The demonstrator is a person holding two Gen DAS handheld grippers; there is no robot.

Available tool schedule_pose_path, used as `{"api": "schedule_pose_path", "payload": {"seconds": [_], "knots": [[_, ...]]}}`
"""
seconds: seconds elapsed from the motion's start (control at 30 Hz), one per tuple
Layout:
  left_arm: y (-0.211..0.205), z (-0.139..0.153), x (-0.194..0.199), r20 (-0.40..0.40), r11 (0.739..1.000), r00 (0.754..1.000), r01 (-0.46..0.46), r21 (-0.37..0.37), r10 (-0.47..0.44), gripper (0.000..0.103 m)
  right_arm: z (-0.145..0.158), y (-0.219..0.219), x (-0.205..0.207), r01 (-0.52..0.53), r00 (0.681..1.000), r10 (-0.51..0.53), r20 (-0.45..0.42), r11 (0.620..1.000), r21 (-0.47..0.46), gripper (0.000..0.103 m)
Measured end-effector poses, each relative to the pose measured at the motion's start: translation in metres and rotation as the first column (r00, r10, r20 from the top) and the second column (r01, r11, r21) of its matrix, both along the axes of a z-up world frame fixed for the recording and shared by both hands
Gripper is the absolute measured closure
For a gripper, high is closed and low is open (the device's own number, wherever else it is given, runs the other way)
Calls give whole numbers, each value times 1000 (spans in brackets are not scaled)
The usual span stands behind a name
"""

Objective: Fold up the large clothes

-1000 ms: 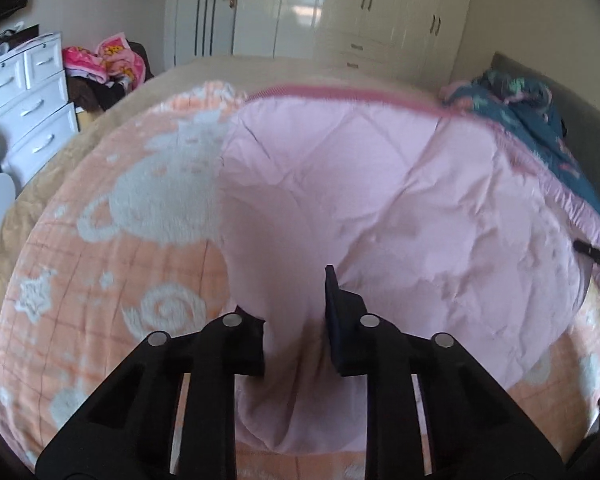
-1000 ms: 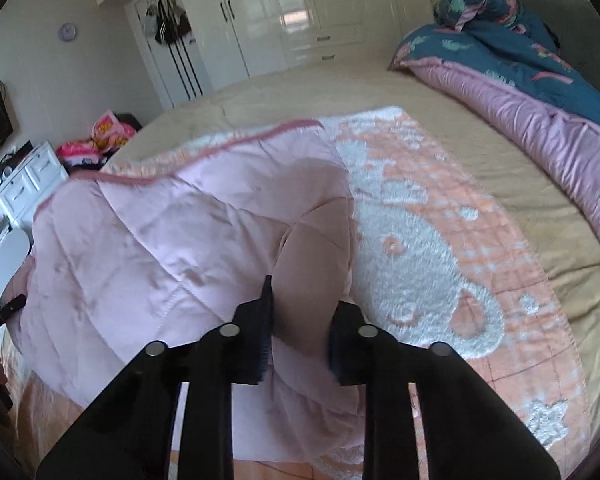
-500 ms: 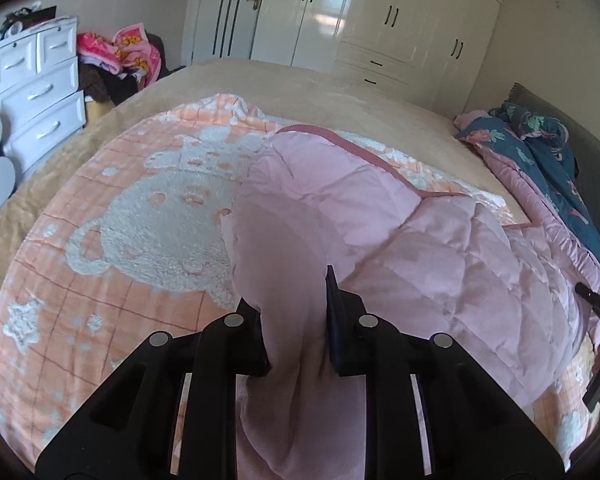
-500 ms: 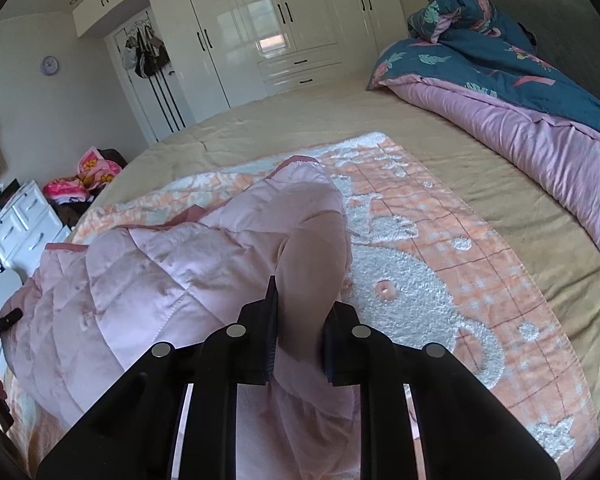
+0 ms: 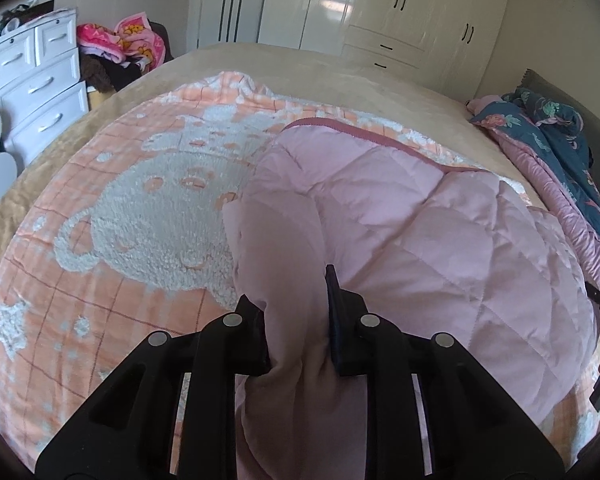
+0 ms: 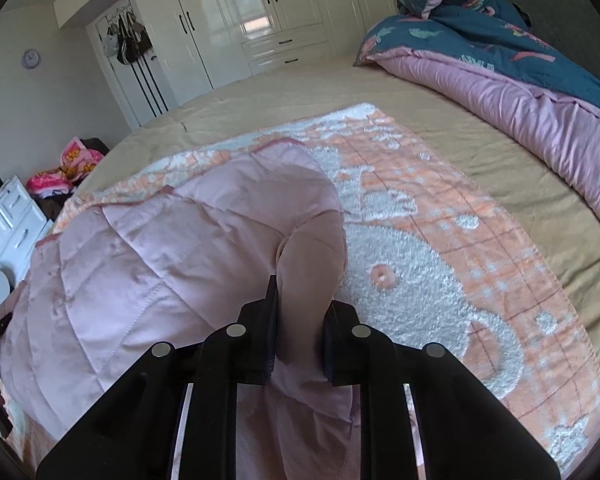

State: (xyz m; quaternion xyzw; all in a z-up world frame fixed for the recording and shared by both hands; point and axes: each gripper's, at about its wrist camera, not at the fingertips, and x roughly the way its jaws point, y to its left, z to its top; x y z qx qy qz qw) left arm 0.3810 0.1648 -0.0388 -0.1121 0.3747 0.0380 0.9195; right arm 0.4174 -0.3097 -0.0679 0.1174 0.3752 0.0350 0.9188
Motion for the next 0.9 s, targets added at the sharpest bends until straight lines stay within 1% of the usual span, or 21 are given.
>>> {"api": "schedule_pose_path", "payload": {"seconds": [0.07, 0.17, 0.37, 0.47, 0.53, 0.63, 0.7, 0.77, 0.83, 0.87, 0.9], "knots": [[1, -2, 1, -5, 1000, 1000, -5, -3, 5, 88, -5, -2, 1, 1, 1000, -1, -21, 1000, -1, 86], [-1, -4, 0, -9, 1000, 1000, -7, 11, 7, 88, -7, -7, 0, 5, 1000, -4, -29, 1000, 26, 85], [-3, -2, 0, -12, 1000, 1000, -9, 15, 9, 88, -5, -7, -4, 11, 999, -10, -40, 1000, 17, 79], [-2, -2, 0, -15, 1000, 1000, -9, 18, 9, 88, -1, -11, -9, 26, 999, -24, -41, 999, 32, 69], [-1, -2, 0, -17, 1000, 1000, -8, 17, 8, 88, 2, -13, -13, 38, 999, -37, -37, 999, 38, 47], [-2, -2, 1, -15, 1000, 1000, -9, 18, 9, 88, 11, -15, -24, 71, 997, -71, -8, 997, 40, 33], [-3, -1, 0, -17, 1000, 1000, -10, 17, 10, 88, 18, -14, -30, 73, 997, -74, 17, 996, 42, 27], [-3, -1, 1, -17, 1000, 1000, -10, 20, 10, 87, 25, -12, -35, 72, 997, -73, 31, 997, 43, 24], [-3, 0, 0, -21, 1000, 1000, -11, 23, 12, 86, 32, -10, -40, 70, 996, -72, 48, 997, 39, 17], [-2, 0, -1, -22, 1000, 1000, -15, 22, 15, 84, 37, -8, -43, 69, 996, -71, 62, 997, 36, 16], [-1, 1, -2, -25, 1000, 1000, -15, 19, 15, 79, 40, -7, -45, 66, 995, -69, 71, 997, 34, 14]]}}
